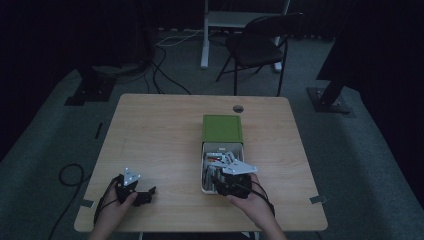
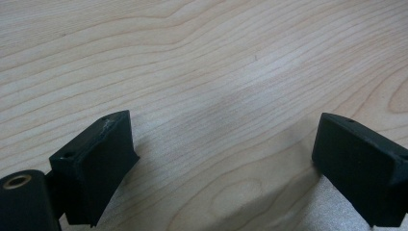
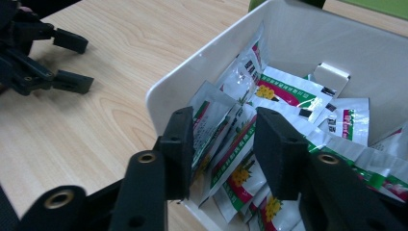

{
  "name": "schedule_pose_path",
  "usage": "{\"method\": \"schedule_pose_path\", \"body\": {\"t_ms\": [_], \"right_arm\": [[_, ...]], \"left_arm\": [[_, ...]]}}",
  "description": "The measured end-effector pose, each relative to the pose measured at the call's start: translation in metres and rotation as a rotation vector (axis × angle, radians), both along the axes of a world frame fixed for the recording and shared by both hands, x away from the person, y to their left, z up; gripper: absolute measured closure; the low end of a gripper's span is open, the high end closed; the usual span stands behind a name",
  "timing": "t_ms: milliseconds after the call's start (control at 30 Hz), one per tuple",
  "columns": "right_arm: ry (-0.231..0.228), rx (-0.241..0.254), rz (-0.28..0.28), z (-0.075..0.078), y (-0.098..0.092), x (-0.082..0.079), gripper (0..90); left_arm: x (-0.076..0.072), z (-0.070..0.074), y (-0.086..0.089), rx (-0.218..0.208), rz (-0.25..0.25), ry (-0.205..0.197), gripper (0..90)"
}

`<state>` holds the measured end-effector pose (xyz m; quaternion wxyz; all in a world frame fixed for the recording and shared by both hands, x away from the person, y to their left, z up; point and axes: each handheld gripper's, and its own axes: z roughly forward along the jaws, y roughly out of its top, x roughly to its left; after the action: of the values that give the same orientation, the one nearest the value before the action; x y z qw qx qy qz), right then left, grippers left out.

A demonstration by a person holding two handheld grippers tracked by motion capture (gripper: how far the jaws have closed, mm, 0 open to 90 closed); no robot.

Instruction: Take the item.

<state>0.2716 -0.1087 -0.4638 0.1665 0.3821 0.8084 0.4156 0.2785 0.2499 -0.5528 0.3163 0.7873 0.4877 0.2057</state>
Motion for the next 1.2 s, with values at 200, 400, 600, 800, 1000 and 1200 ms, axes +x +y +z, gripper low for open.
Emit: {"method": "schedule_pose_path", "body": {"t_ms": [200,400,600,800,1000,1200], "right_arm": [[0.023,-0.008,0.000,-0.010,0.007,0.003,61.2],[0.051,-0.025,0.003,-0.020,0.013,0.007,62.5],[0.077,-0.028,-0.008,-0.029,0.015,0.008,62.5],[0.084,-0.053,-0.006,-0.033,0.018,0.007,66.1],[0.087,-0.098,-0.008,-0.042,0.024,0.004,73.2],[0.103,-0.101,-0.037,-0.043,0.023,0.004,80.6]], "left_arm": [[0.000,0.000,0.000,0.000,0.000,0.000,8.2],[0.000,0.000,0.000,0.000,0.000,0.000,8.2],[-0.001,0.000,-0.001,0.000,-0.001,-0.001,8.2],[-0.001,0.000,-0.001,-0.001,-0.002,-0.001,8.2],[-0.001,0.000,-0.001,-0.001,0.000,-0.001,8.2],[-0.001,0.000,-0.001,-0.001,0.001,-0.001,8.2]]}}
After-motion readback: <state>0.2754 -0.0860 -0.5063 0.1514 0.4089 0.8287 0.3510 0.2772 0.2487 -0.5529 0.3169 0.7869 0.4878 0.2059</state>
